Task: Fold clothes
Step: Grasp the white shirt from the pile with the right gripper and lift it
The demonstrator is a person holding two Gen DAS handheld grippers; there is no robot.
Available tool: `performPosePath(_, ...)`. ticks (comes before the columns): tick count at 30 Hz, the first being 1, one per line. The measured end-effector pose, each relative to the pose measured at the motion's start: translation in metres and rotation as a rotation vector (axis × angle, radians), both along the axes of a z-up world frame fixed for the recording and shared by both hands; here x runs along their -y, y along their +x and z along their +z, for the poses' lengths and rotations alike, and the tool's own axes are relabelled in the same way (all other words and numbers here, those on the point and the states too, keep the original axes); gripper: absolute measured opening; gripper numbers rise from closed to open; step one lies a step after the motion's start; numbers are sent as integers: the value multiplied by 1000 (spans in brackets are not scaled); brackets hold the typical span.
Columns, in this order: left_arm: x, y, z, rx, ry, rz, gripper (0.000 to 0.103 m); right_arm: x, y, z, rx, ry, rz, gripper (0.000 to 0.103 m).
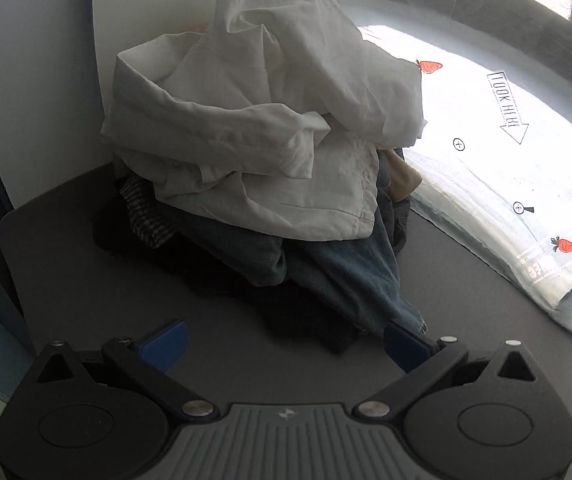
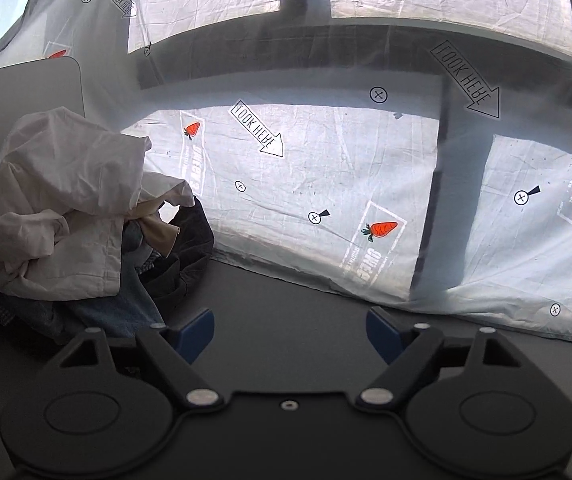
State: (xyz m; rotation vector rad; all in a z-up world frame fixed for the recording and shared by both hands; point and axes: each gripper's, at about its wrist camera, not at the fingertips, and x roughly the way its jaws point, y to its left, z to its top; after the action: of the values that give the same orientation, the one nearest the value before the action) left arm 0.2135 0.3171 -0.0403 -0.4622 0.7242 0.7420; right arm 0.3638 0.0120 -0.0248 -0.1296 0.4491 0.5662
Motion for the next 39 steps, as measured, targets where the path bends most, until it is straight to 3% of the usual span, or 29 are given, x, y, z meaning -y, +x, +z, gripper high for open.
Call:
performPosePath(1,-16,4,-2,11,-9,23,103,-23,11,1,0,-4,35,78)
performPosePath(6,-99,19,-7,96,-29,145,103,-120,65,0,-45,12,207,45)
performPosePath(9,-139,26,-9,134,-35,230,103,-176,96,0,-81,51,293,32)
performPosePath(14,-185,37,-19,175,-59,327,103,-245,136,7,-76,125,380,33)
performPosePath(18,-201,52,-31,158,-78,337,103,-281,168,10,-110,215,412,43)
performPosePath(23,-198,62,-33,135,-29,317,103,-313,203,1,-239,342,447,61)
performPosePath(25,-196,64,-32,126,-14,313,103,-321,211,-3,-293,383,487,57)
performPosePath(27,-193,64,-30,121,-10,313,103,-322,210,-1,-309,408,540,25)
performPosePath(31,-180,59,-22,113,2,312,103,-314,185,9,-174,313,498,3)
performPosePath(35,-152,52,-8,121,26,281,103,-288,146,27,82,200,407,2)
performPosePath(39,-106,39,10,145,53,239,103,-235,107,61,255,220,360,1)
